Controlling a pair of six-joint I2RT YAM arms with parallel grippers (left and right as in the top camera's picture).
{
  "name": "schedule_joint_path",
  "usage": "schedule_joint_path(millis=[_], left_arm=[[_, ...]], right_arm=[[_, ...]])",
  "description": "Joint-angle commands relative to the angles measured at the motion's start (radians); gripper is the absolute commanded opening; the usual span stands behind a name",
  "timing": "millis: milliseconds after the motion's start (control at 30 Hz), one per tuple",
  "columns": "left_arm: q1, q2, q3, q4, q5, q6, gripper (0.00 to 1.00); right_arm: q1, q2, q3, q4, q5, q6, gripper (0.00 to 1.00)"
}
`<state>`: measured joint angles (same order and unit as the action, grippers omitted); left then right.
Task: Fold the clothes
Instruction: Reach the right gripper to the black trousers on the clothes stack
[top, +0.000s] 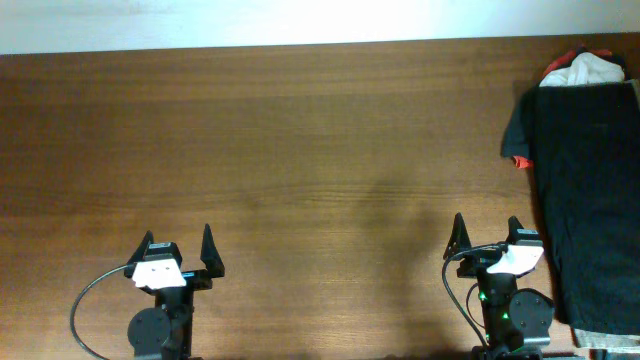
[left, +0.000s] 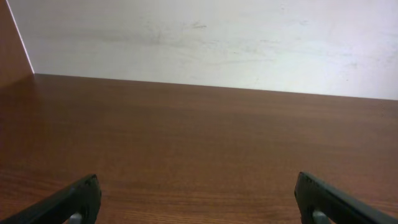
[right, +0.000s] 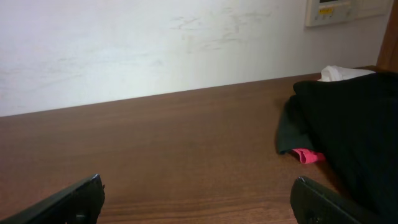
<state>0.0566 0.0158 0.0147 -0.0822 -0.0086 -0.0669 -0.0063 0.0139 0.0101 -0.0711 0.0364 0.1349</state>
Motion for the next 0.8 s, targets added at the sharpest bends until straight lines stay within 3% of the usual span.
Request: schedule_joint_path(millis=[0, 700, 733, 767], left_arm=[[0.003, -0.004, -0.005, -0.001, -0.003, 0.016, 0.99], [0.003, -0.004, -0.005, -0.001, -0.003, 0.016, 0.99], [0.003, -0.004, -0.005, -0.001, -0.003, 0.016, 0.99], [0.003, -0.004, -0.005, -0.001, -0.003, 0.016, 0.99]], right_arm=[[0.005, -0.005, -0.005, -0.010, -0.013, 0.000, 0.99], [0.005, -0.005, -0.005, -0.011, -0.013, 0.000, 0.99], [0.006, -0.005, -0.005, 0.010, -0.043, 0.035, 0.99], [0.006, -0.005, -0.005, 0.024, -0.195, 0.187, 0.99]])
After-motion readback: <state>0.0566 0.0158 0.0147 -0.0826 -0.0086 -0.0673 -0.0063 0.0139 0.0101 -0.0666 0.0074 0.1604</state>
